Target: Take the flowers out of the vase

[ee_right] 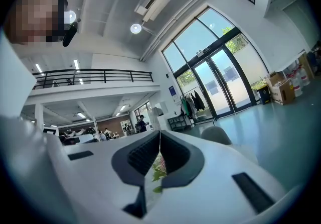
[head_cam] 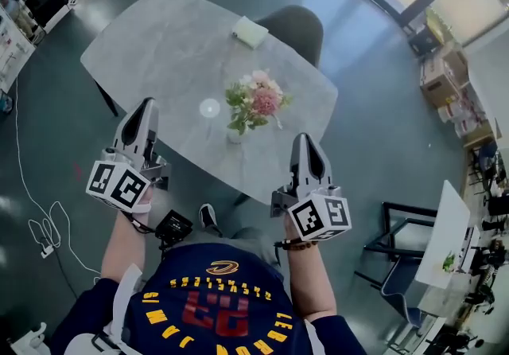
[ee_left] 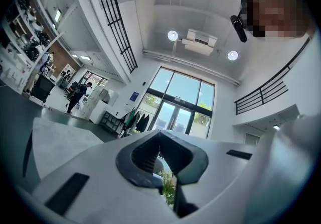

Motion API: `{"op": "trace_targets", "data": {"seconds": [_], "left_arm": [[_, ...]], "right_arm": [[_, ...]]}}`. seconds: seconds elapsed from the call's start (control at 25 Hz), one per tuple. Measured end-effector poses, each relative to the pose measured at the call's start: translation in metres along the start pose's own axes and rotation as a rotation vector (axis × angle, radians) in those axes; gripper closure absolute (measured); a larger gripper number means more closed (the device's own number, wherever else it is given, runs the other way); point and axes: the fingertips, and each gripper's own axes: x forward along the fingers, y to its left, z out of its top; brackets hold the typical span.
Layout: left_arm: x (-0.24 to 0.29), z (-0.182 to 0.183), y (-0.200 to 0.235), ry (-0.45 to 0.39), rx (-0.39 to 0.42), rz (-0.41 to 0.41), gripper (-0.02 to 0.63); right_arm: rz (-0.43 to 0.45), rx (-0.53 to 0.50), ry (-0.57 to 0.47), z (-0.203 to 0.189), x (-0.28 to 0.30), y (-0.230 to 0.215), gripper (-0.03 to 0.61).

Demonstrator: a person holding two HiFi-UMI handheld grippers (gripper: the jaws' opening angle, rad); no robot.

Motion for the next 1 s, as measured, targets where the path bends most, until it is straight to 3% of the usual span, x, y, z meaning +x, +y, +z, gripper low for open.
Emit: {"op": "trace_targets", "data": {"seconds": [0.16, 0.56, 0.8, 1.0], "left_arm": [[0.01, -0.016, 0.001, 0.029, -0.01, -0.017, 0.611], [0.043, -0.087, -0.018, 0.201, 0.008, -0.074, 0.607], [0.061, -0.127, -0.024, 0.285, -0.005, -0.089, 0.494], [0.069, -0.142, -0.021, 0.317, -0.023, -0.083, 0.423]], "right_arm": [[-0.014, 0.011, -0.002, -0.005, 0.006, -0.011, 0.568], [0.021, 0.102, 0.045, -0.029, 0.026, -0.05, 0.568], [0.029, 0.122, 0.055, -0.027, 0.034, -0.071, 0.562], [0.014, 0.143, 0.042, -0.026, 0.038, -0.087, 0.418]]}}
